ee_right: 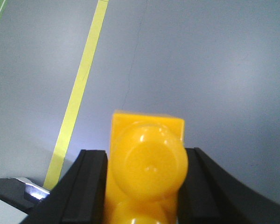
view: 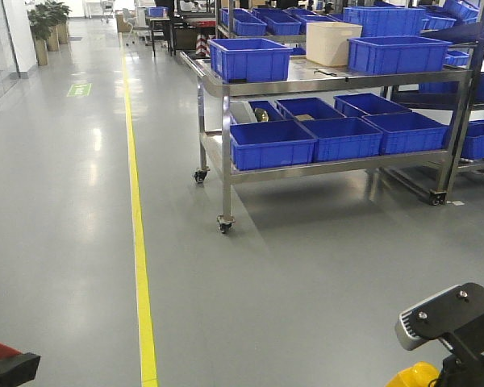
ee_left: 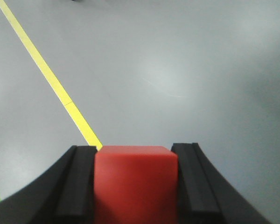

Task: Pick red and yellow blocks into blue bin
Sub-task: 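Drive the base away from the table holding both blocks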

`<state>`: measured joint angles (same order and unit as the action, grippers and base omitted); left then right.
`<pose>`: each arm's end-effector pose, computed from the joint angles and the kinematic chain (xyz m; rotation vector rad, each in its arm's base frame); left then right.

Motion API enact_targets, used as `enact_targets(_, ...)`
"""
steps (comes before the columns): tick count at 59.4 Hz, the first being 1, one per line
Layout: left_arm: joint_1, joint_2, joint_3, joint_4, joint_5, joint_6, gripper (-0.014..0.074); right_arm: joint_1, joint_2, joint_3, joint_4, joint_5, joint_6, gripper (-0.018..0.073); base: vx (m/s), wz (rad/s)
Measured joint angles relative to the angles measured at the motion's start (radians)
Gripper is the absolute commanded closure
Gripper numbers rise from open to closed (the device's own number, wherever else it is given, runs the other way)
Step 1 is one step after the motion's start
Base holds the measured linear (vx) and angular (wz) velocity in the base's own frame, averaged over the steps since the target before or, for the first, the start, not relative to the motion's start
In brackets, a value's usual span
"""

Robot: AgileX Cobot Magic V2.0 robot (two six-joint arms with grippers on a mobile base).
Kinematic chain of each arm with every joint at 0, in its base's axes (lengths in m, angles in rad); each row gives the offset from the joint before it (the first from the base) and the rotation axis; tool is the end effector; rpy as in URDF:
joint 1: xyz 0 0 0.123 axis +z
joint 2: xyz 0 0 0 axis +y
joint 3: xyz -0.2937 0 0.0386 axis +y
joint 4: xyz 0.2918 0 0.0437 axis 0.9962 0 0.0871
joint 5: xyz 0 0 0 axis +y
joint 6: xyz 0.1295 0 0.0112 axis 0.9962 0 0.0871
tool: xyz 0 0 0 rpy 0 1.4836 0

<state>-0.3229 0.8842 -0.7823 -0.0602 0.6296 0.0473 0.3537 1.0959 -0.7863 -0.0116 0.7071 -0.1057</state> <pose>0.2283 -0.0812 0.3104 0.3752 2.1906 -0.2183 0.2526 0.0922 0.2503 -0.5775 2.4350 0.0898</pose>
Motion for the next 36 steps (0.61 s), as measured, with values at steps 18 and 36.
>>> enact_targets(18,0.000,0.000,0.000,0.000,0.000,0.000,0.0357,0.000,0.000,0.000,0.000,0.001,0.000,0.0246,0.24,-0.05)
enact_targets(36,0.000,0.000,0.000,0.000,-0.001,0.000,0.0357,0.000,0.000,0.000,0.000,0.001,0.000,0.0246,0.30,-0.14)
